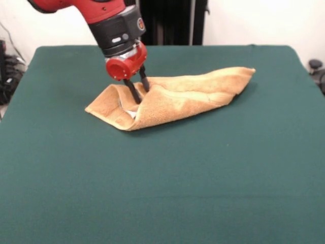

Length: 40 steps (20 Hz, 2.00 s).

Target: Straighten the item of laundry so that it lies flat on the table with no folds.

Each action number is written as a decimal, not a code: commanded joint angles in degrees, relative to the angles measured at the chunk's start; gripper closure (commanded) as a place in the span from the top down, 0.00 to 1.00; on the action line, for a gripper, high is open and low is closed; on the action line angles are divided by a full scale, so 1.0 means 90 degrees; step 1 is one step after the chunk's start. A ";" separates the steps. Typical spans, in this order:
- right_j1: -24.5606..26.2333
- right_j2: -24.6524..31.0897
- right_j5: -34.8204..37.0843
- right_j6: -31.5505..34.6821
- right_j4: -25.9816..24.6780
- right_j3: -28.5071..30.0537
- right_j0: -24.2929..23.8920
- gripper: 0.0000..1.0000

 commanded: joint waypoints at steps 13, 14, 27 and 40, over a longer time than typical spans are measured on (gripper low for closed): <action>0.0175 0.1123 -0.0658 -0.0388 -0.0168 0.0744 -0.0049 1.00; 0.0156 0.1151 -0.0735 -0.0355 -0.0172 0.0767 -0.0056 1.00; 0.1271 0.0984 -0.1332 -0.0617 -0.0637 -0.0495 -0.0073 1.00; 0.0517 -0.0549 -0.2964 0.0748 0.0130 -0.0778 0.1191 1.00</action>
